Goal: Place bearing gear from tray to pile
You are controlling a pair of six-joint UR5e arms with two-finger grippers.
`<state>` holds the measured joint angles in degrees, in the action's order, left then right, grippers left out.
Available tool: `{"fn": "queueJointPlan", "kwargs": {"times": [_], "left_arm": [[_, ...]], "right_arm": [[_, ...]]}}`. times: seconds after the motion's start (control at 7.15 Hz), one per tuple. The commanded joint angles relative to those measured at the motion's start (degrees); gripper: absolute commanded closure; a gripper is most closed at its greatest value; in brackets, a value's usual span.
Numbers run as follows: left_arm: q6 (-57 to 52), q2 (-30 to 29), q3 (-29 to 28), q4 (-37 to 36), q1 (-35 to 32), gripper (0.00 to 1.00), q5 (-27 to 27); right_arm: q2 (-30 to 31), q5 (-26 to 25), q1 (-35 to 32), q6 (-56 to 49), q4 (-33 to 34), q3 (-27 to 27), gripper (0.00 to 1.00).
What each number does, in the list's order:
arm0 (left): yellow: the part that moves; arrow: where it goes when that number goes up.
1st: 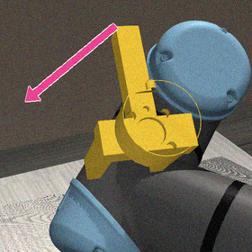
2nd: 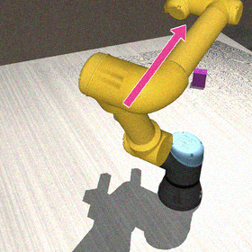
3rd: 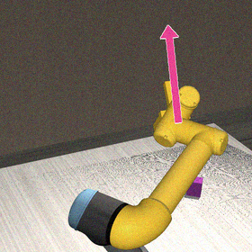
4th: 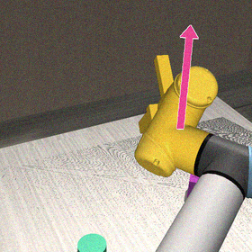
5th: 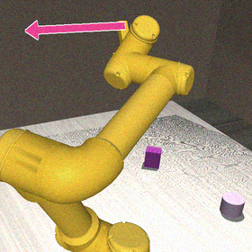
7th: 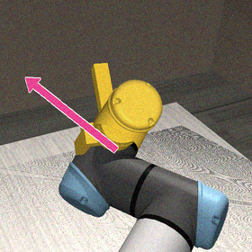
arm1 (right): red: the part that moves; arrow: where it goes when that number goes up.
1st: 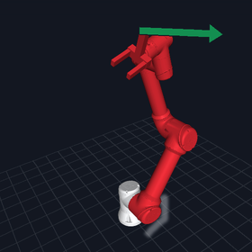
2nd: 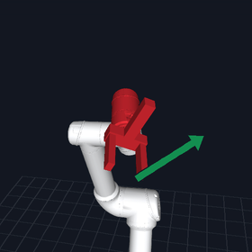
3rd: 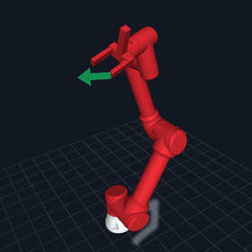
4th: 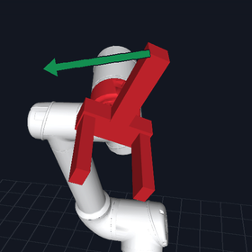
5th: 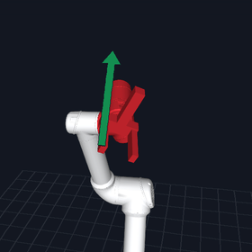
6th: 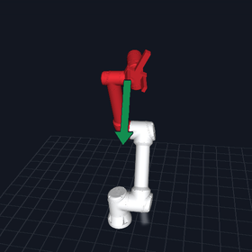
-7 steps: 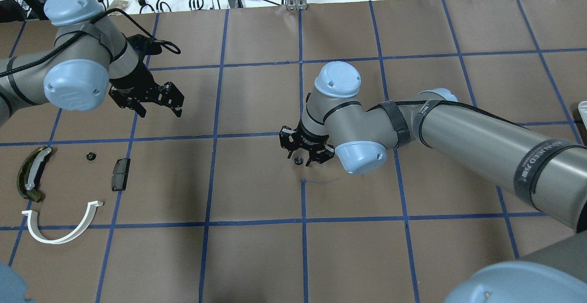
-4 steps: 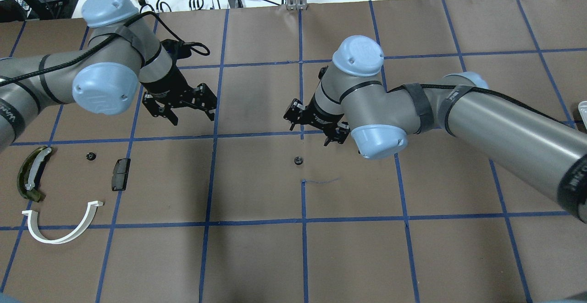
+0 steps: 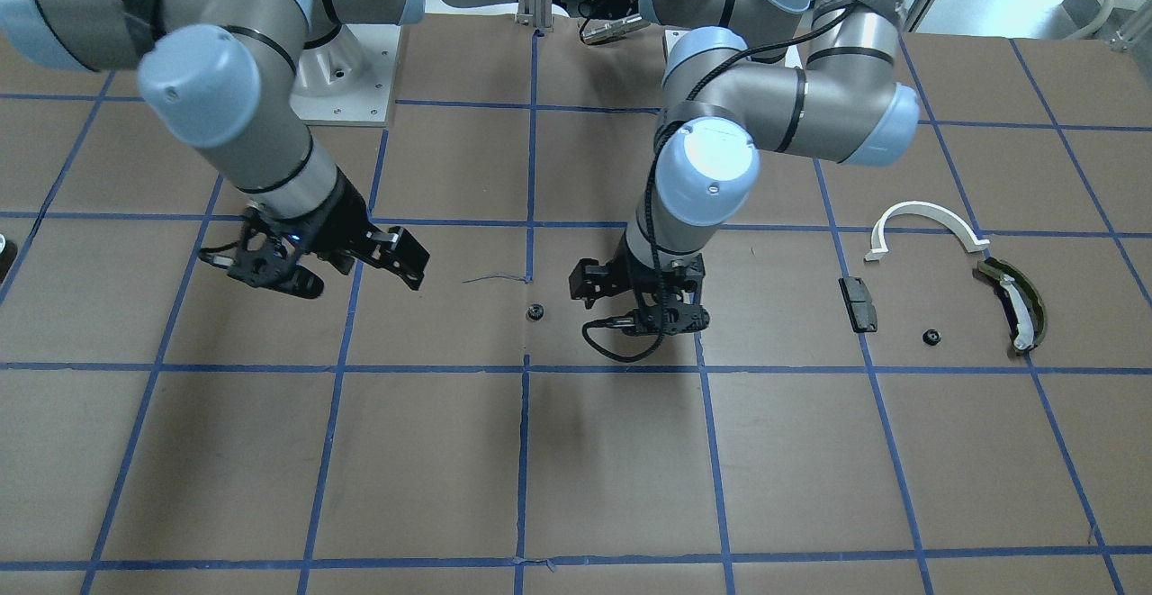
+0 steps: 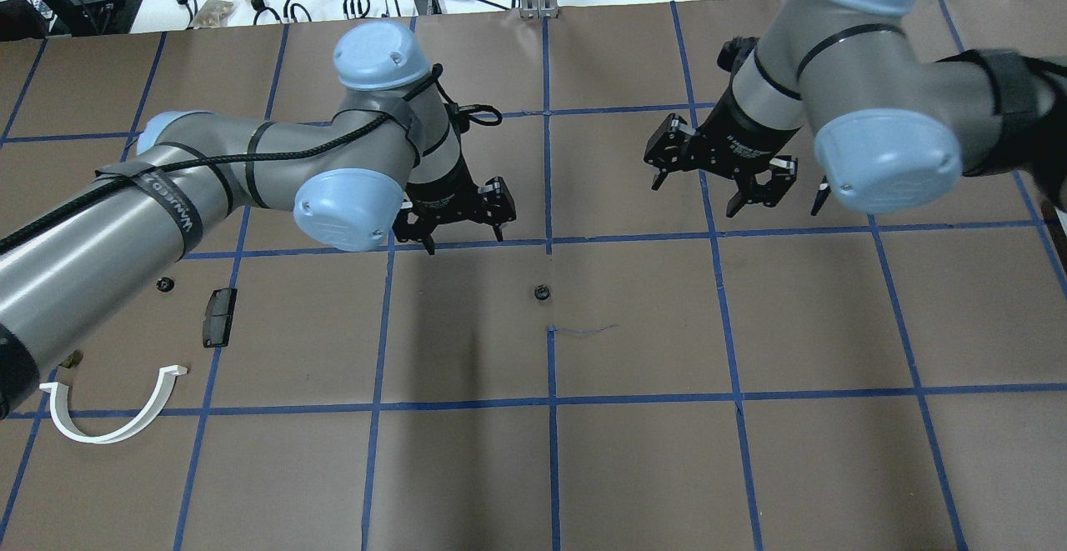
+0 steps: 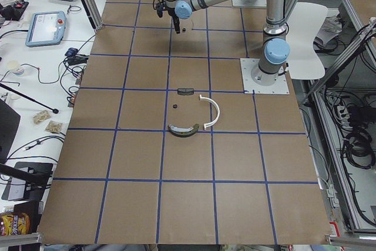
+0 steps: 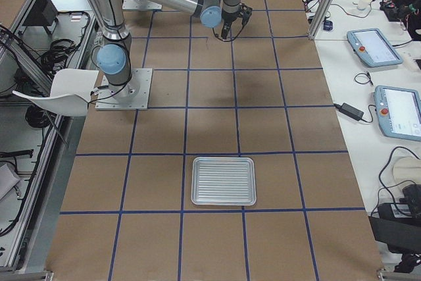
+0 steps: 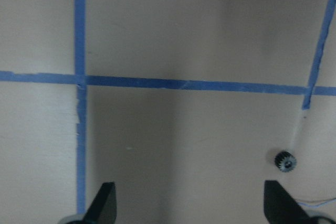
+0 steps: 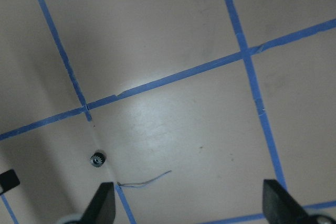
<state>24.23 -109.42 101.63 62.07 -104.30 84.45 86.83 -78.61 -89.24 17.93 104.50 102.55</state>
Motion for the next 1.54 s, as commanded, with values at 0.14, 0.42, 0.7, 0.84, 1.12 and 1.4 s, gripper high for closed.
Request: {"fn": "queueJointPlan", "kwargs": {"times": [0.14,0.42,0.7,0.84,1.12,1.4], "left_arm": [[12.7,-6.7,0.4,-8.8,-9.0,0.00,6.3],[11.8,-7.0,0.8,-8.8,-11.8,0.03,6.5],[11.6,-7.2,3.6,-11.6,-11.6,0.13,6.4],[11.5,-7.6,3.8,-15.4,-11.1,0.17,6.2],[11.2,-8.1,4.4,-15.7,-10.8,0.18,6.2],[11.2,-8.3,4.5,-15.5,-10.8,0.41,6.5]], "right_arm": [[8.2,-9.4,1.4,-8.7,-14.6,-6.2,0.00],[9.2,-9.3,1.2,-9.7,-17.7,-7.4,0.00],[9.3,-8.4,1.2,-9.8,-18.3,-7.5,0.00],[9.2,-9.1,1.2,-9.9,-18.4,-7.5,0.00],[9.3,-9.2,1.3,-10.0,-19.2,-7.8,0.00],[9.0,-8.5,1.2,-9.8,-19.0,-7.7,0.00]]}}
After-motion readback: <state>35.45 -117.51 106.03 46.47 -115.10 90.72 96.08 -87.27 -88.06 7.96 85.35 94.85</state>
